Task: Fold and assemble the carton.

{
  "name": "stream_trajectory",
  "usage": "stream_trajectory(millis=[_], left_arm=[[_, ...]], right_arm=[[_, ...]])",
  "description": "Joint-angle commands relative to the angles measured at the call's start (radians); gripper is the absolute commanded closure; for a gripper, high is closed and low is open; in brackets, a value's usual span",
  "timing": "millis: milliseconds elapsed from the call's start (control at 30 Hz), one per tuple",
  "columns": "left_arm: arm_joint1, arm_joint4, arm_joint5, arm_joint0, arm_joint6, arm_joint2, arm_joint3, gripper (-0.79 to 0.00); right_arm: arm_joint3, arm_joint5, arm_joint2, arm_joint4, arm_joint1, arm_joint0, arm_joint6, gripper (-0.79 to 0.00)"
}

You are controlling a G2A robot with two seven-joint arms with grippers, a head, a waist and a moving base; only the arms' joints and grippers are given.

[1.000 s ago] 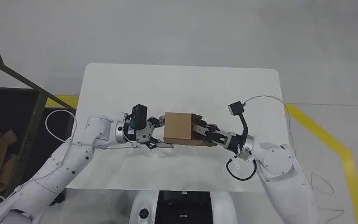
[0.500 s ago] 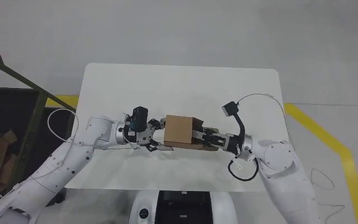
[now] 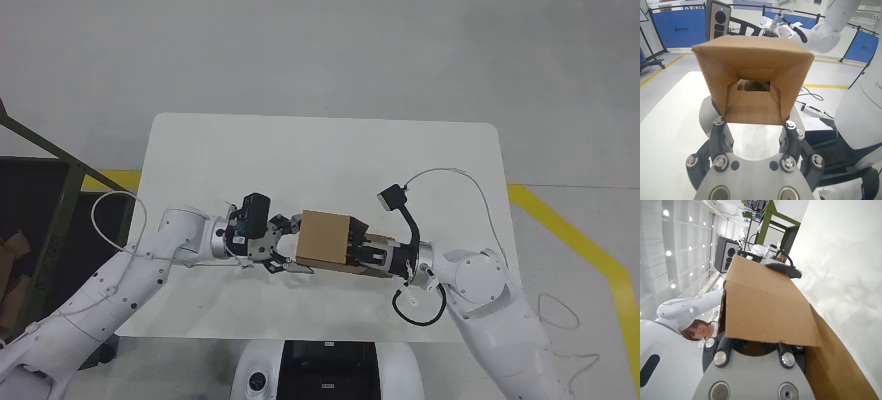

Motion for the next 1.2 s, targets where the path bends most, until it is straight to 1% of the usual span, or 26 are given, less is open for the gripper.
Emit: stream_trajectory(millis=[0, 233, 500, 867, 967, 1167], left_arm=[[0.001, 0.001, 0.0, -0.004, 0.002, 0.006, 0.0, -0.323], [0.003, 0.003, 0.0, -0.015, 0.012, 0.018, 0.0, -0.323], [0.006, 0.005, 0.0, -0.019, 0.022, 0.025, -0.001, -0.32], [0.01, 0.009, 0.0, -0.019, 0.041, 0.02, 0.005, -0.299], [0.011, 0.011, 0.0, -0.017, 0.044, 0.022, 0.004, -0.299], [0.01, 0.012, 0.0, -0.02, 0.045, 0.027, 0.001, -0.289]], right_arm=[[0.003, -0.003, -0.01, 0.005, -0.001, 0.005, -0.005, 0.0], [0.011, -0.004, -0.042, 0.004, -0.001, 0.017, -0.016, 0.0], [0.009, -0.004, -0.051, 0.008, 0.002, 0.019, -0.026, 0.0], [-0.028, 0.016, -0.011, -0.021, 0.016, -0.012, -0.047, 0.0], [-0.028, 0.013, -0.039, -0.018, 0.014, -0.009, -0.052, 0.0], [0.006, 0.003, -0.11, -0.022, 0.003, 0.03, -0.08, 0.0]])
